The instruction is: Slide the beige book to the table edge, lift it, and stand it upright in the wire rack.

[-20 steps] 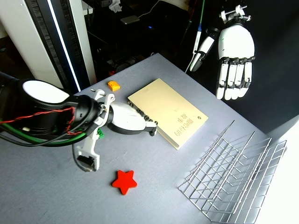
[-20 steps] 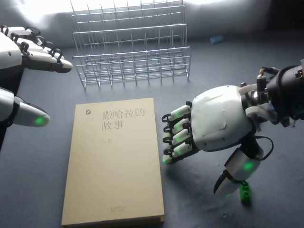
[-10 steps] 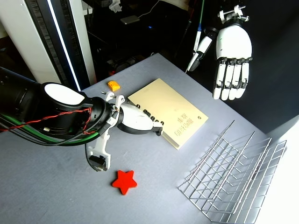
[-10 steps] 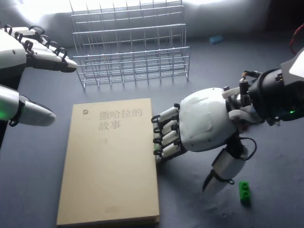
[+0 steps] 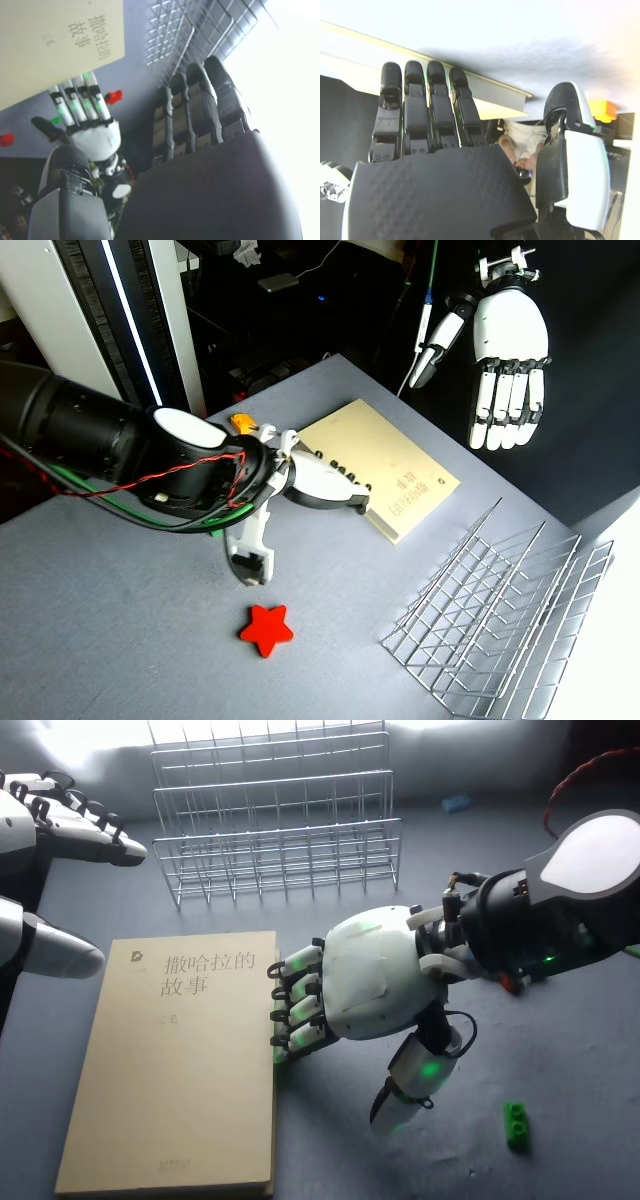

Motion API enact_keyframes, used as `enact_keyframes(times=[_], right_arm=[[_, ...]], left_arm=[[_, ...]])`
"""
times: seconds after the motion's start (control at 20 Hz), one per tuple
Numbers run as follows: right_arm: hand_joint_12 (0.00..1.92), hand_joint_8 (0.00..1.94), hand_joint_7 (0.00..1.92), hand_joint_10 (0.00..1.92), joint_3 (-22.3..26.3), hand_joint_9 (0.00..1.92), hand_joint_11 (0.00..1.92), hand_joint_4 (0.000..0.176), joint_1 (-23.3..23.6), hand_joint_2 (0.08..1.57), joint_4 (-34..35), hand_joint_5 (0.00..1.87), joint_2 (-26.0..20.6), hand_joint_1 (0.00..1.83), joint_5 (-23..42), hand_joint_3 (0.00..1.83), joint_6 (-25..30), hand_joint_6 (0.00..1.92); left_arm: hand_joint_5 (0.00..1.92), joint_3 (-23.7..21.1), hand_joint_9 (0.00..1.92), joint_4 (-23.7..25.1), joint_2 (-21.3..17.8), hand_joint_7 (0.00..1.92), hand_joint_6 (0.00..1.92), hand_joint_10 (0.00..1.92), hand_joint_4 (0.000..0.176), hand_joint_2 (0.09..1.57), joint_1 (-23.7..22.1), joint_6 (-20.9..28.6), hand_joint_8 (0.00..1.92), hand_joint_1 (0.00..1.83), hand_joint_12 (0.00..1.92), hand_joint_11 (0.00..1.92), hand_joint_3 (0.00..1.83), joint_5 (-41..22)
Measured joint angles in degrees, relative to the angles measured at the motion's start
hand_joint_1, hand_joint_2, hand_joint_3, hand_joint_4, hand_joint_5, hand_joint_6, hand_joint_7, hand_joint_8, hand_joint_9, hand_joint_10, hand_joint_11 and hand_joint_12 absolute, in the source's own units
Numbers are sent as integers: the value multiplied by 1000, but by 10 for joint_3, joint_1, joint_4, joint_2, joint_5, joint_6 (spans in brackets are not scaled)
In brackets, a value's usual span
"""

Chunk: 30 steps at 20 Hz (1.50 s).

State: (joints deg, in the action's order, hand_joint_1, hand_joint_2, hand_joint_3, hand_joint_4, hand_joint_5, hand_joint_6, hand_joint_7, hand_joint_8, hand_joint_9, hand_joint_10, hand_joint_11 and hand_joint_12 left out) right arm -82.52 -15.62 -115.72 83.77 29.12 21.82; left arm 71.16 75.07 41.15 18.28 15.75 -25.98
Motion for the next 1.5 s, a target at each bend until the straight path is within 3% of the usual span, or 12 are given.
enact_keyframes(times=[0.4, 0.5, 0.55, 0.75, 0.85, 1.05, 1.15, 1.5], right_arm=[[621, 4, 237, 2, -44, 222, 0, 0, 3, 1043, 5, 205, 45, 168, 5, 0, 0, 4], [722, 17, 293, 17, -56, 272, 0, 0, 9, 1037, 2, 256, 59, 161, 5, 0, -1, 17], [653, 3, 276, 4, -63, 256, 0, 0, 11, 1051, 2, 235, 71, 159, 1, 2, -1, 3], [627, 0, 259, 1, -68, 244, 0, 0, 15, 1057, 2, 241, 95, 117, -10, 2, 0, 1], [693, 5, 276, 8, -68, 269, 0, 0, 15, 1048, 1, 270, 102, 143, -13, 0, 5, 8], [652, 4, 261, 5, -68, 255, 0, 0, 15, 1044, 2, 261, 115, 153, -26, 0, 15, 6], [679, 3, 276, 3, -69, 263, 0, 0, 15, 1049, 2, 259, 124, 157, -31, 1, 15, 1], [691, 2, 277, 3, -98, 277, 0, 0, 15, 1042, 7, 263, 157, 173, -32, 0, 17, 2]], left_arm=[[269, 20, 245, 11, 5, 284, 10, 4, 0, 1073, 0, 0, 10, 215, 534, 0, 1, -2], [295, 27, 265, 25, 10, 312, 9, 6, 0, 1058, 0, 0, 8, 266, 592, 0, 0, -14], [280, 33, 272, 33, 13, 312, 0, 4, 0, 1060, 0, 0, 3, 244, 617, 0, 0, -22], [314, 47, 301, 36, 16, 334, 6, 6, 0, 1047, 0, 0, 4, 283, 692, 0, 0, -35], [297, 62, 276, 38, 20, 304, 4, 2, 0, 1049, 0, 0, 3, 277, 666, 0, 0, -35], [298, 81, 275, 37, 31, 271, 1, 1, 0, 1060, 1, 0, 0, 248, 646, 0, 3, -45], [288, 83, 268, 9, 37, 266, 0, 1, 0, 1061, 5, 0, 3, 248, 619, 0, 2, -27], [278, 89, 252, -20, 37, 268, 0, 0, 0, 1058, 14, 19, 0, 260, 620, 0, 3, 119]])
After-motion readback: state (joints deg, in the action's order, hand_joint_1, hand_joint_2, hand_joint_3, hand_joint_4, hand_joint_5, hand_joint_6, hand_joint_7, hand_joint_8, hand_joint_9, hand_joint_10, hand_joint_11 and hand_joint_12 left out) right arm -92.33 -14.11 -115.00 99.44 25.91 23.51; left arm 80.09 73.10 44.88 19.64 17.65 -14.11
